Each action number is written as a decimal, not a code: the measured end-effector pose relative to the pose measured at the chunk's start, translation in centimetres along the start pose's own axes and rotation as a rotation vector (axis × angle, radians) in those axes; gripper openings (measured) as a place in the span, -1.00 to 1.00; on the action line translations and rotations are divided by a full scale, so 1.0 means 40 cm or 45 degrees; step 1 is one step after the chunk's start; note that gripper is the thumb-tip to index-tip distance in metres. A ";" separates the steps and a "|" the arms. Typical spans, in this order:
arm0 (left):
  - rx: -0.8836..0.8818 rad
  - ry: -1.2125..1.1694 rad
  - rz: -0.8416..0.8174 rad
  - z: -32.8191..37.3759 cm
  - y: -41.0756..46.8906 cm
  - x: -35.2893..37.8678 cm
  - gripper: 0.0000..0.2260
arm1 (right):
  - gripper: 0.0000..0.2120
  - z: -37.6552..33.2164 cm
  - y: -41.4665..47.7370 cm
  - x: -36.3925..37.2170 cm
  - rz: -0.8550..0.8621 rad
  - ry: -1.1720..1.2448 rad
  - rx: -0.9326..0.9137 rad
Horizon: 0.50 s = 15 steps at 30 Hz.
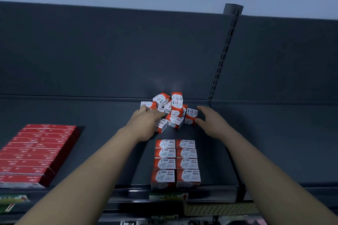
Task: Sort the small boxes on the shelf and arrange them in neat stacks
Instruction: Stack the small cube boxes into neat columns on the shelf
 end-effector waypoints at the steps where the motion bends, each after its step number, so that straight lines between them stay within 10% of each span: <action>1: 0.023 0.043 0.004 -0.001 0.006 -0.001 -0.52 | -0.44 0.005 0.012 0.006 -0.024 0.004 0.012; 15: -0.014 -0.408 0.098 -0.023 -0.009 -0.024 -0.63 | -0.54 0.047 0.033 0.002 -0.003 0.280 0.086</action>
Point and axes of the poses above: each hand's wrist, its own y-axis towards the middle knuckle, its own x-axis out of the palm, z = x × y, the point moved 6 cm from there along y, towards the middle knuckle, and after that the axes turned 4 degrees about -y, right-handed, at the moved point
